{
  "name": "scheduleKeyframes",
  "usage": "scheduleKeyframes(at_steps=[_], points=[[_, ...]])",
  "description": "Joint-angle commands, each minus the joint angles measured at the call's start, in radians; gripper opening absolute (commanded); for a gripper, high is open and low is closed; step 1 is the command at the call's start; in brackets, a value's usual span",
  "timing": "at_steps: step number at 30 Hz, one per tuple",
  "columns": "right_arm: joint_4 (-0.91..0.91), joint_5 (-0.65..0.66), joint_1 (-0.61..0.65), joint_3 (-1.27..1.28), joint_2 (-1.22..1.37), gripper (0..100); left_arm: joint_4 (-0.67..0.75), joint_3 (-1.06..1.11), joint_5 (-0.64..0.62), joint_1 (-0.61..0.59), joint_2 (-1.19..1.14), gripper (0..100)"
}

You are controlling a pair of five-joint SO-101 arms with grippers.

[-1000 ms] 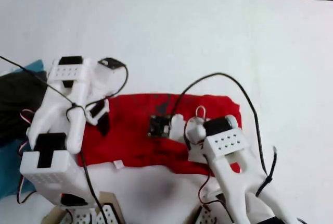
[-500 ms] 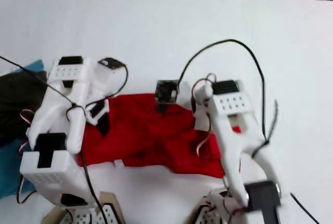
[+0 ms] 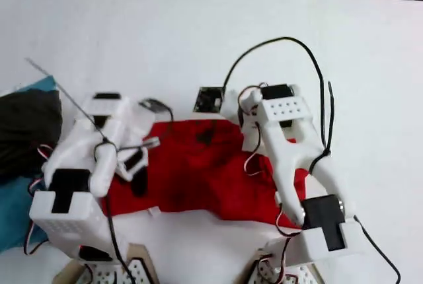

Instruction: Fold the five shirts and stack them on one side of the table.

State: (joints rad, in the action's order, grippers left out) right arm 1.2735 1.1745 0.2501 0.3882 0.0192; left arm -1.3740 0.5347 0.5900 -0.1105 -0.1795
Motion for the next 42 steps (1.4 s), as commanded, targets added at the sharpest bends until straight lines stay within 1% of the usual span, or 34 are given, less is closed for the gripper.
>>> scheduleKeyframes(at_steps=[1,5,9,11,13,16,19,24,29,32,38,42], points=[[0.019,-0.009,-0.010,-0.044,-0.010,19.1,0.074,0.097,-0.006,0.011,0.008,21],[0.079,-0.041,-0.002,-0.043,-0.111,19.1,0.100,0.108,-0.006,0.011,0.005,21],[0.206,-0.044,-0.001,-0.017,-0.280,19.0,0.092,0.074,-0.008,0.009,0.006,21],[0.259,-0.044,-0.001,0.054,-0.355,19.0,0.092,0.059,-0.009,0.009,0.005,21],[0.269,-0.041,-0.001,0.175,-0.424,19.0,0.092,0.053,-0.009,0.012,0.003,21],[0.217,-0.037,0.019,0.387,-0.510,19.1,0.094,0.042,-0.009,0.015,0.003,21],[0.120,-0.044,0.036,0.545,-0.561,19.3,0.092,0.033,-0.009,0.014,0.003,21],[-0.019,-0.044,0.035,0.672,-0.542,19.1,0.091,0.041,-0.009,0.009,0.003,21],[-0.137,-0.038,0.013,0.672,-0.475,19.0,0.075,0.038,-0.009,0.009,0.003,21],[-0.171,-0.035,-0.027,0.629,-0.417,17.5,0.069,0.042,-0.009,0.009,0.003,21],[-0.156,-0.034,-0.117,0.462,-0.315,2.8,0.069,0.042,-0.009,0.008,0.003,21],[-0.044,0.051,-0.154,0.334,-0.309,2.2,0.069,0.042,-0.008,0.008,0.003,21]])
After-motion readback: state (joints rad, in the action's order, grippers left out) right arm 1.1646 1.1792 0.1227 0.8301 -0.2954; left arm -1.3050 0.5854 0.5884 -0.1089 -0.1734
